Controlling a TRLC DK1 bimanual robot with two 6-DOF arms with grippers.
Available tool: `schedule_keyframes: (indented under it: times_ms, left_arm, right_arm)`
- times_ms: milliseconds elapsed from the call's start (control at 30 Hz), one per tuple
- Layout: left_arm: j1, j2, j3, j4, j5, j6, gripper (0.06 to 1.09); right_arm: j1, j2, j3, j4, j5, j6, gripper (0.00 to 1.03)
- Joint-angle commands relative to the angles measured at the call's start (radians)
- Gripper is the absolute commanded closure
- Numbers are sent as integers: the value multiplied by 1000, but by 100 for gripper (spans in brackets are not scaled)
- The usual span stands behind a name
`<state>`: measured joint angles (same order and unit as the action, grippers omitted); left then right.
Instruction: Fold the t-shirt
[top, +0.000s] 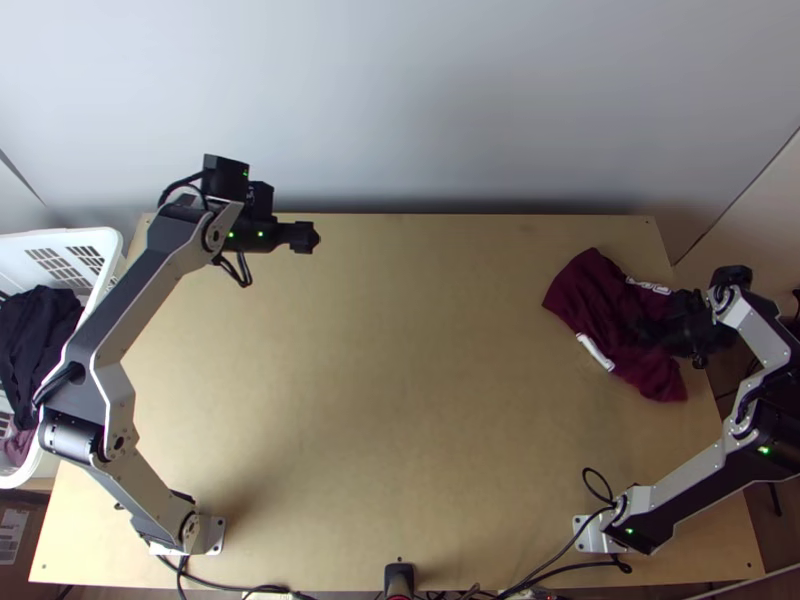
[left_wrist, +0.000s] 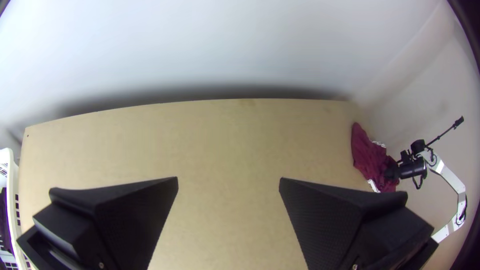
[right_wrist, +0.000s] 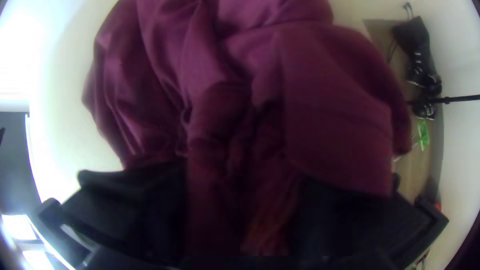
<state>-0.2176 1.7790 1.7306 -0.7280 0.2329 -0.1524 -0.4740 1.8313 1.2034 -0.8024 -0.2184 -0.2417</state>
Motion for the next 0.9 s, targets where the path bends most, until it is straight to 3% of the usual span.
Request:
schedule_keyframes:
  times_ms: [0, 267, 567, 767, 867]
  left_arm:
    - [17, -13, -3, 1, 11, 5, 10]
    - [15, -24, 14, 2, 13, -3, 10]
    - [17, -30, 12, 1, 14, -22, 10]
    - [26, -44, -8, 2, 14, -24, 10]
    - [34, -52, -16, 2, 14, -27, 10]
  right_arm:
    - [-14, -49, 8, -12, 1, -51, 3]
    - [-100, -136, 58, -17, -1, -71, 3]
    - [-184, -221, 159, -178, 1, -274, 3]
    - [-215, -260, 285, -273, -7, -315, 4]
    - [-206, -267, 347, -304, -141, -268, 7]
